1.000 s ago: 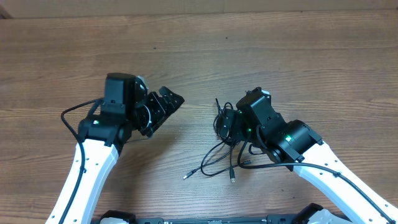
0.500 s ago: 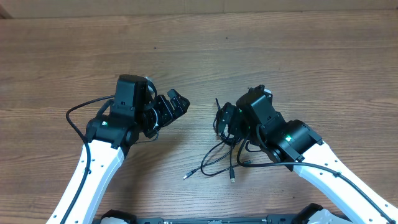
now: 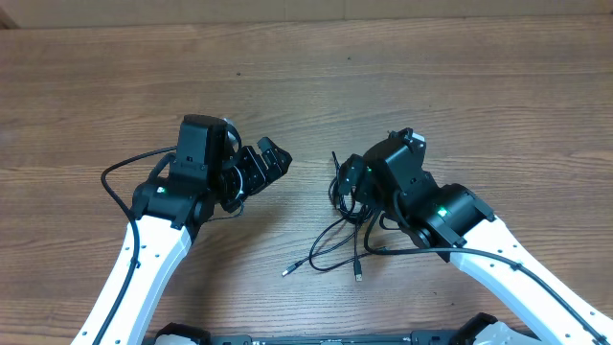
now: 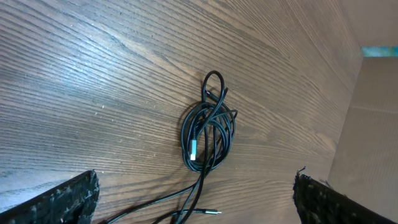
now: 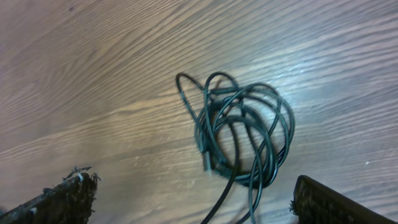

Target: Untangle cables

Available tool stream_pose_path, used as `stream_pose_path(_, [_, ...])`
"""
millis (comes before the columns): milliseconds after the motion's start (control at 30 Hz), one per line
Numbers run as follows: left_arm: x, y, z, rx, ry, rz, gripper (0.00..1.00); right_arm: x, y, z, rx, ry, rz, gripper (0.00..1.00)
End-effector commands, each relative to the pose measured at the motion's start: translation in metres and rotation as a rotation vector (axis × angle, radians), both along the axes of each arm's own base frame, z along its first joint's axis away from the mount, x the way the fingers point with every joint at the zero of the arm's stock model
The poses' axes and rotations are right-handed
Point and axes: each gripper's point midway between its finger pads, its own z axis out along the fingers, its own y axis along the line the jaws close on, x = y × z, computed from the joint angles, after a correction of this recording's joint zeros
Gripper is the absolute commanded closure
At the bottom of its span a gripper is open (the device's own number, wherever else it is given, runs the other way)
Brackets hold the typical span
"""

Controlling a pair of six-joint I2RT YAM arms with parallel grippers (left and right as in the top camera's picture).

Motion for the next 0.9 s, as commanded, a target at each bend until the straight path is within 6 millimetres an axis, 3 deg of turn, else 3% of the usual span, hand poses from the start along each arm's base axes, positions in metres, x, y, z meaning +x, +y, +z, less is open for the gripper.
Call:
stream_pose_path(0, [0.002,0.001,0.009,0.014,-0.042,-0.011,0.0,0.013,-0.012,-0.007,-0.08,-0.023,-0.054,0.03])
stream_pose_path(133, [0.002,0.001,0.009,0.014,-0.042,-0.011,0.0,0.017,-0.014,-0.028,-0.142,0.014,-0.064,0.14])
stream_pose_path(233, [0.002,0.001,0.009,0.014,-0.042,-0.011,0.0,0.017,-0.005,-0.044,-0.136,0.061,-0.036,0.21])
stream_pose_path(433, [0.002,0.001,0.009,0.014,-0.042,-0.011,0.01,0.025,0.051,-0.052,0.001,0.049,0.243,0.2])
stream_pose_path(733, [0.002,0.001,0.009,0.014,-0.042,-0.011,0.0,0.049,0.054,-0.09,-0.082,0.03,0.233,0.22])
stream_pose_path(867, [0.002,0.001,0.009,0.014,-0.042,-0.011,0.01,0.056,0.059,-0.118,-0.119,0.047,0.271,0.27])
